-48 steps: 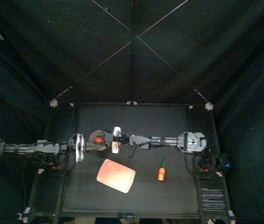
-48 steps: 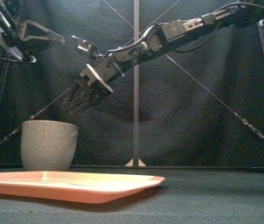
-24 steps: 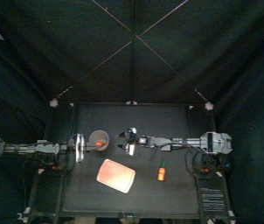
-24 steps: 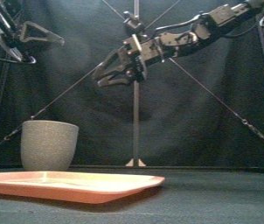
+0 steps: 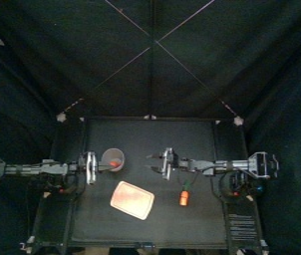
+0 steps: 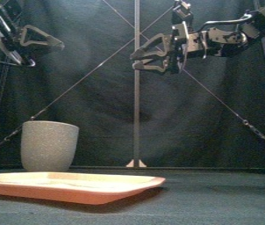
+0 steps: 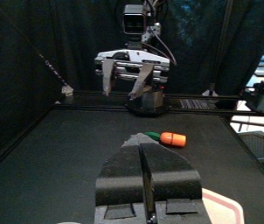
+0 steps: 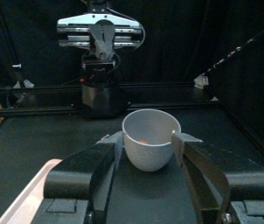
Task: Pick the drumstick then place it in the grey bowl
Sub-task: Drop drumstick in the grey bowl and return to neutral
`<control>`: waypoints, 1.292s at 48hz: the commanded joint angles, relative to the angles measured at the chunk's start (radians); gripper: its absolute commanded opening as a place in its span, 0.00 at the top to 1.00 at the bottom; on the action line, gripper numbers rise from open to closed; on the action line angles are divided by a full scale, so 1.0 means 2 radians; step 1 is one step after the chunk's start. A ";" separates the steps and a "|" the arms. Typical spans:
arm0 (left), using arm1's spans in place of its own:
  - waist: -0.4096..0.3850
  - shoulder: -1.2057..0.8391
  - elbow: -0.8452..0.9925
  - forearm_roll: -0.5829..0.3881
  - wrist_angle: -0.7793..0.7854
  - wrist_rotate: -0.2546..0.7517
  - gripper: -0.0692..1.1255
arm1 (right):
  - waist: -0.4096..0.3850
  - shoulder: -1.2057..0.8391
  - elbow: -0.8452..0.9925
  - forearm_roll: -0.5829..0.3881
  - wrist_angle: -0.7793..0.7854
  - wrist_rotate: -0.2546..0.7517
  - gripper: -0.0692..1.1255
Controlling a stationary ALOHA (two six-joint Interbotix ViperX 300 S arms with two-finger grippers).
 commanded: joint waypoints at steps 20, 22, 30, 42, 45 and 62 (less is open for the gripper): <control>0.004 0.002 -0.006 0.001 -0.005 0.001 0.96 | 0.009 -0.033 0.031 0.016 -0.035 -0.001 0.23; 0.004 0.002 -0.006 0.001 -0.005 0.001 0.96 | 0.009 -0.035 0.033 0.014 -0.038 -0.001 0.23; 0.004 0.002 -0.006 0.001 -0.004 0.000 0.96 | 0.011 -0.036 0.041 0.015 -0.047 -0.001 0.23; 0.004 0.002 -0.007 0.000 -0.005 0.000 0.96 | 0.012 -0.036 0.043 0.015 -0.051 -0.001 0.23; 0.005 0.002 -0.007 -0.001 -0.005 0.000 0.96 | 0.013 -0.036 0.043 0.015 -0.051 -0.001 0.23; 0.004 0.002 -0.006 -0.002 -0.005 0.000 0.96 | 0.015 -0.034 0.044 0.013 -0.052 -0.001 0.23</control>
